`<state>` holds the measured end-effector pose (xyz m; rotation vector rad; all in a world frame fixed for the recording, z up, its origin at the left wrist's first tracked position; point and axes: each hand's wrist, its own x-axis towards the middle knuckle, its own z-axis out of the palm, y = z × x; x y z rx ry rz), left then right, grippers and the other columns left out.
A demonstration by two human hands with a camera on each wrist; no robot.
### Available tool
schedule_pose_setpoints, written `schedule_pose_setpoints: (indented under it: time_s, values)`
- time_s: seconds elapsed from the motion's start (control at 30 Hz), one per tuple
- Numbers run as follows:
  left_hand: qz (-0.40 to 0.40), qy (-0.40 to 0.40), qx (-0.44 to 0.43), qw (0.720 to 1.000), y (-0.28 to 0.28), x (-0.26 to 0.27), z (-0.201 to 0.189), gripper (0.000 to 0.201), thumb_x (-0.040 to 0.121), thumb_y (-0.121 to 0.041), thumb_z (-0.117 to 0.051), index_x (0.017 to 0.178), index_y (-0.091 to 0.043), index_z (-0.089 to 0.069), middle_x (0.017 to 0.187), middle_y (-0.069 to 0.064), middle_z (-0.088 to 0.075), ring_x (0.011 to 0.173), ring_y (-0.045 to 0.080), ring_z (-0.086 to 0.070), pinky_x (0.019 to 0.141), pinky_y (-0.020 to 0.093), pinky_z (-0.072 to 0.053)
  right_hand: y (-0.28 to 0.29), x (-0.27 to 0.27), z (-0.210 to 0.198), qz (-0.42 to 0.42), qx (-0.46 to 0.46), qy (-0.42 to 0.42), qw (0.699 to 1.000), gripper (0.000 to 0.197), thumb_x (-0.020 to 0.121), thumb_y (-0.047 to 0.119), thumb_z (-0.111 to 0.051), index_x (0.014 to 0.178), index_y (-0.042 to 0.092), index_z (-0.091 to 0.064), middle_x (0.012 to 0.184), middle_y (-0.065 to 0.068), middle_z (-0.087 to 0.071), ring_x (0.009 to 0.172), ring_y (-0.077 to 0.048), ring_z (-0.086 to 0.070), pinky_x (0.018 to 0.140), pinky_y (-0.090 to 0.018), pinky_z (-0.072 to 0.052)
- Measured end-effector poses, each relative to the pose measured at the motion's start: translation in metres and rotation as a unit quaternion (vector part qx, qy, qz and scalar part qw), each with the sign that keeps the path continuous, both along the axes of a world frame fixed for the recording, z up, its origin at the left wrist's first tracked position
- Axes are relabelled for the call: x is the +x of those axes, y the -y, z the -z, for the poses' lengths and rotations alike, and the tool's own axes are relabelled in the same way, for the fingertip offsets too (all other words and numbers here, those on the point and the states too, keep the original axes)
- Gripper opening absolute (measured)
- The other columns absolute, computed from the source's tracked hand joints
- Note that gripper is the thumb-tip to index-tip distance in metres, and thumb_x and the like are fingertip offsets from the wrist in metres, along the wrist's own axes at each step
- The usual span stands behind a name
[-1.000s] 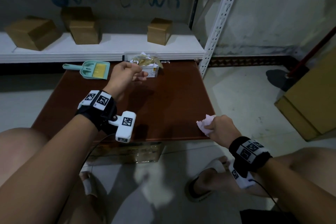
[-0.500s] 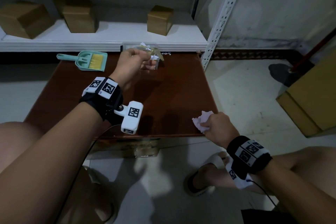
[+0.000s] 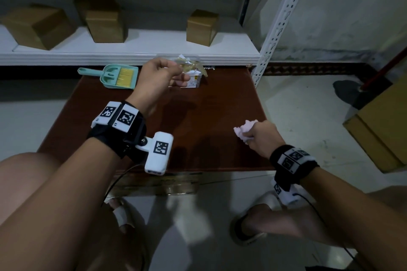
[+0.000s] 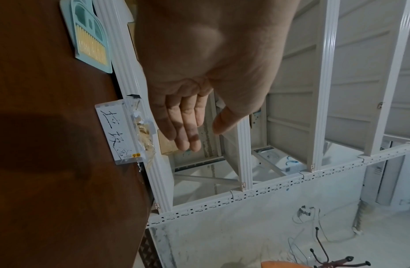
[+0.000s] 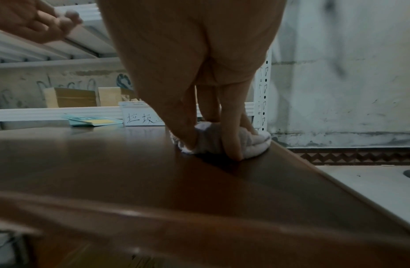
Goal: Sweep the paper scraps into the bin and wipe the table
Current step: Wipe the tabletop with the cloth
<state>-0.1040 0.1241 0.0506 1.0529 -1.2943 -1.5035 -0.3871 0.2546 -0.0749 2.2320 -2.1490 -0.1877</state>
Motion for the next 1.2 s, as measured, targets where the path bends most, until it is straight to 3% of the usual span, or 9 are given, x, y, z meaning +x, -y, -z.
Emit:
schedule_pose_setpoints:
  time_s: [0.13, 0.27, 0.43, 0.7, 0.77, 0.87, 1.0, 1.1, 1.2]
  values:
    - [-0.012, -0.007, 0.019, 1.000, 0.004, -0.001, -0.002, 0.013, 0.097, -0.004, -0.060, 0.108, -0.002, -0.055, 0.092, 0.024, -0.075, 0.067, 0.021, -0.071, 0.057, 0.025, -0.054, 0.019, 0.005, -0.011, -0.004, -0.020, -0.008, 1.000, 0.038, 0.087, 0.011, -0.073, 0.119, 0.031, -0.079, 0.116, -0.013, -0.077, 0.113, -0.042, -0.071, 0.094, -0.042, -0.059]
    - [-0.015, -0.007, 0.018, 1.000, 0.010, 0.001, -0.007, 0.016, 0.096, -0.006, -0.059, 0.112, -0.004, -0.054, 0.092, 0.019, -0.076, 0.073, 0.024, -0.071, 0.067, 0.032, -0.054, 0.045, -0.002, -0.009, 0.024, 0.002, -0.042, 0.999, 0.030, 0.105, 0.033, -0.054, 0.126, 0.037, -0.074, 0.141, -0.007, -0.066, 0.132, -0.034, -0.061, 0.107, -0.033, -0.048]
    - [-0.033, -0.003, 0.003, 0.999, 0.021, 0.011, -0.014, 0.027, 0.096, -0.010, -0.062, 0.121, -0.001, -0.056, 0.089, 0.014, -0.079, 0.082, 0.027, -0.074, 0.074, 0.034, -0.059, 0.074, -0.008, -0.008, 0.086, 0.007, -0.055, 0.995, 0.028, 0.103, 0.045, -0.054, 0.119, 0.038, -0.076, 0.122, -0.007, -0.071, 0.112, -0.032, -0.066, 0.093, -0.035, -0.051]
    - [-0.035, 0.001, 0.012, 0.999, 0.022, 0.015, -0.018, 0.035, 0.097, -0.011, -0.061, 0.128, 0.002, -0.054, 0.091, 0.014, -0.080, 0.085, 0.027, -0.075, 0.076, 0.034, -0.060, 0.124, -0.023, -0.002, 0.149, 0.033, -0.056, 0.987, 0.033, 0.101, 0.044, -0.059, 0.122, 0.025, -0.075, 0.125, -0.017, -0.067, 0.111, -0.037, -0.066, 0.087, -0.037, -0.052]
    - [-0.035, -0.002, 0.012, 0.999, 0.021, 0.015, -0.021, 0.035, 0.097, -0.011, -0.061, 0.128, 0.003, -0.054, 0.092, 0.015, -0.079, 0.083, 0.026, -0.075, 0.077, 0.034, -0.060, 0.141, -0.033, 0.007, 0.156, 0.031, -0.049, 0.986, 0.037, 0.099, 0.041, -0.061, 0.127, 0.019, -0.072, 0.126, -0.017, -0.068, 0.113, -0.037, -0.065, 0.089, -0.037, -0.054]
    - [-0.043, -0.006, 0.009, 0.999, 0.022, 0.017, -0.026, 0.035, 0.096, -0.010, -0.061, 0.127, 0.003, -0.055, 0.092, 0.016, -0.079, 0.079, 0.024, -0.074, 0.071, 0.031, -0.060, 0.165, -0.039, 0.008, 0.171, 0.053, -0.049, 0.983, 0.043, 0.104, 0.041, -0.050, 0.137, 0.017, -0.064, 0.137, -0.020, -0.060, 0.119, -0.039, -0.061, 0.098, -0.040, -0.053]
    - [-0.042, 0.009, 0.000, 0.999, 0.027, 0.022, -0.029, 0.034, 0.097, -0.013, -0.061, 0.128, 0.001, -0.055, 0.092, 0.013, -0.080, 0.084, 0.025, -0.077, 0.083, 0.038, -0.060, 0.189, -0.039, 0.002, 0.183, 0.069, -0.077, 0.978, 0.040, 0.106, 0.033, -0.053, 0.137, 0.009, -0.062, 0.138, -0.023, -0.059, 0.123, -0.039, -0.059, 0.095, -0.040, -0.050]
    - [-0.050, 0.006, 0.006, 0.999, 0.034, 0.026, -0.028, 0.033, 0.097, -0.012, -0.061, 0.126, 0.001, -0.056, 0.093, 0.014, -0.080, 0.095, 0.032, -0.077, 0.091, 0.045, -0.059, 0.210, -0.049, 0.008, 0.173, 0.067, -0.056, 0.981, 0.038, 0.106, 0.032, -0.052, 0.139, 0.019, -0.064, 0.135, -0.020, -0.061, 0.121, -0.038, -0.061, 0.095, -0.039, -0.052]
    - [-0.061, 0.000, 0.017, 0.998, 0.041, 0.027, -0.026, 0.030, 0.096, -0.012, -0.061, 0.124, 0.000, -0.056, 0.094, 0.014, -0.080, 0.097, 0.035, -0.075, 0.089, 0.044, -0.060, 0.225, -0.050, 0.002, 0.151, 0.101, -0.066, 0.981, 0.043, 0.108, 0.026, -0.047, 0.152, 0.025, -0.050, 0.148, -0.022, -0.050, 0.130, -0.039, -0.055, 0.104, -0.039, -0.047]
